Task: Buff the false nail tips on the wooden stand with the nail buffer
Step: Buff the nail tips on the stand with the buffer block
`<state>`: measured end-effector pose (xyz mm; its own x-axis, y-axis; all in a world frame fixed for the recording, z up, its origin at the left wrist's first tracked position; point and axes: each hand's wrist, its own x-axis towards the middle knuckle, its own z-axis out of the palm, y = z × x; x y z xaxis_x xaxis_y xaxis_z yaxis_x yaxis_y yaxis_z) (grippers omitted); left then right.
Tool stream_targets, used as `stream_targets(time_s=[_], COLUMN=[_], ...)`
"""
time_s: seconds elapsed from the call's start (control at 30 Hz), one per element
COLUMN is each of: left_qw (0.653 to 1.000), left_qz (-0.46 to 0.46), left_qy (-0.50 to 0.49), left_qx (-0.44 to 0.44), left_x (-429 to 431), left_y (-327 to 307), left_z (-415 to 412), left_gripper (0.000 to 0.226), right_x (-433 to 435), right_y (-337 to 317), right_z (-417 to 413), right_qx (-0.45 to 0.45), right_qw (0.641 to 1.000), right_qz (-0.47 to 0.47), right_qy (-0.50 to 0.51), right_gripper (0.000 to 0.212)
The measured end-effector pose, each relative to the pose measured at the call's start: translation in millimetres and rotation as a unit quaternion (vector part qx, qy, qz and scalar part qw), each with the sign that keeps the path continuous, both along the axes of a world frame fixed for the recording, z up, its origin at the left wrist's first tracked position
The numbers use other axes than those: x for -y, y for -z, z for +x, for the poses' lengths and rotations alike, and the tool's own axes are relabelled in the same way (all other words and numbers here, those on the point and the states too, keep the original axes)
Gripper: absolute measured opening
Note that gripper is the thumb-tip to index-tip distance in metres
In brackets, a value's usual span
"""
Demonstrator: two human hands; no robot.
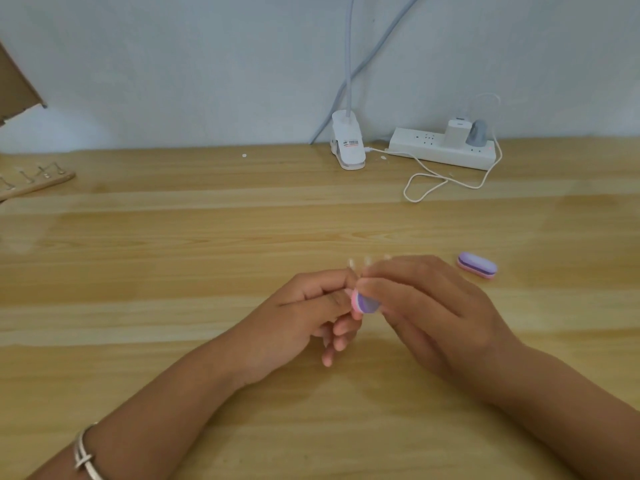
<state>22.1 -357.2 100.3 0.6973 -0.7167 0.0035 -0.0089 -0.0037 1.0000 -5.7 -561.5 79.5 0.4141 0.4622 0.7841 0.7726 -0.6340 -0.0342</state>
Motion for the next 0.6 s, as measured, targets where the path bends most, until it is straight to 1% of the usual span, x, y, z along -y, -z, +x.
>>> stream_targets(time_s=[0.07,0.17,0.23,0.3,0.4,0.5,0.6], left_qw=[1.0,0.999,0.998,0.996,0.993,0.99,0.986], left_qz=[-0.004,-0.013,-0.011,-0.012,-0.009,-0.007,-0.001], left_qy=[0.008,-0.011,-0.037,-0.059,-0.081,-0.101,-0.116], left_qx=[0.002,0.033,0.059,0.07,0.086,0.1,0.123], left_x=[-1,1,2,1,1,2,2], left_y=[-1,0,2,4,5,4,3], left_z=[0,2,3,3,3,3,3], left_gripper=[0.022,0.022,0.02,0.018,0.015,0.013,0.014], right_x=[7,13,9,5,3,0,-1], right_y=[-3,-4,-2,0,-1,-1,-1], right_z=[4,4,1,-2,-1,-1,-1], right_qx=[-0.013,-0.048,-0.058,-0.063,-0.074,-0.068,-0.057], right_qw=[0.999,0.995,0.995,0.996,0.996,0.996,0.998], right_qz=[0.004,0.049,0.061,0.048,0.043,0.051,0.033], right_qy=[0.032,0.068,0.054,0.034,0.032,0.027,0.016], right_gripper=[0.026,0.023,0.023,0.024,0.025,0.024,0.024])
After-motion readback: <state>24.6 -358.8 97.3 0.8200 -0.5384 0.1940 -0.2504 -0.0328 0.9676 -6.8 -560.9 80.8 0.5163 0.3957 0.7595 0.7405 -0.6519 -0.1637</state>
